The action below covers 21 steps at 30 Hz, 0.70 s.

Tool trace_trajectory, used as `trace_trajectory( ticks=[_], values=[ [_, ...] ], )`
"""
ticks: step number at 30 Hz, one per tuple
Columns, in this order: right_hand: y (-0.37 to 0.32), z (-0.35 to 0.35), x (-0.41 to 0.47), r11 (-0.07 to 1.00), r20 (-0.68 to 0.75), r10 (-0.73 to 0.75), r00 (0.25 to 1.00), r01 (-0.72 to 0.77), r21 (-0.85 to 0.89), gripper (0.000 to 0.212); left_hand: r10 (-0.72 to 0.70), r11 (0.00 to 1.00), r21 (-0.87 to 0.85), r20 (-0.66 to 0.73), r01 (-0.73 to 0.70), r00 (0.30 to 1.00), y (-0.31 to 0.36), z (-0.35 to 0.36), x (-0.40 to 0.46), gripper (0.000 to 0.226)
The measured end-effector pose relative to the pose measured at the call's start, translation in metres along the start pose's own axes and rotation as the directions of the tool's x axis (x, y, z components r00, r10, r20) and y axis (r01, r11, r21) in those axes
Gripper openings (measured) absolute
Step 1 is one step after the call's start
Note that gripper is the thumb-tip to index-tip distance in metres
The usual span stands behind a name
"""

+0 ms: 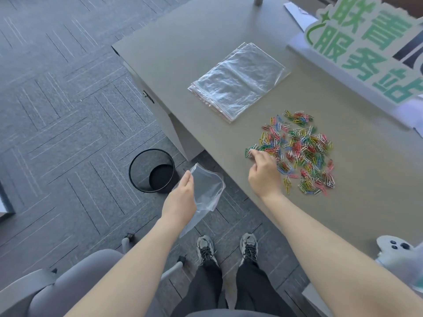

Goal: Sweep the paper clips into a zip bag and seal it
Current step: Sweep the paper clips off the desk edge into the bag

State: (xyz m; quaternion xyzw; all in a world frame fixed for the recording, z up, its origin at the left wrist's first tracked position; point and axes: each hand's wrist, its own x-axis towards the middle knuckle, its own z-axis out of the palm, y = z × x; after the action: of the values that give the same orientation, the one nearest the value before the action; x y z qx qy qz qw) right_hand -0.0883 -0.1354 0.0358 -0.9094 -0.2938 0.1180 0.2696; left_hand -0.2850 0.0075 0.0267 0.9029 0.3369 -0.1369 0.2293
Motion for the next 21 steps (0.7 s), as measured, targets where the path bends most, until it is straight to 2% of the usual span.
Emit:
trace_trajectory(
  ticks=[7,12,21],
  values=[
    [0.040,-0.011,0.009,0.996,0.089,0.015,0.996,-0.007,-0.091,0.055,-0.052,0.998,0.047,0.044,0.050,0.998,0.022,0.022,0.009,0.078],
    [0.048,-0.007,0.015,0.983,0.148,0.013,0.989,0.014,-0.180,0.059,-0.117,0.993,-0.014,0.054,0.118,0.992,0.045,0.025,0.012,0.078],
    [0.051,0.012,0.021,0.976,0.172,-0.031,0.985,0.067,-0.209,0.059,-0.161,0.971,-0.167,0.060,0.169,0.985,0.067,0.036,0.016,0.076]
  ],
)
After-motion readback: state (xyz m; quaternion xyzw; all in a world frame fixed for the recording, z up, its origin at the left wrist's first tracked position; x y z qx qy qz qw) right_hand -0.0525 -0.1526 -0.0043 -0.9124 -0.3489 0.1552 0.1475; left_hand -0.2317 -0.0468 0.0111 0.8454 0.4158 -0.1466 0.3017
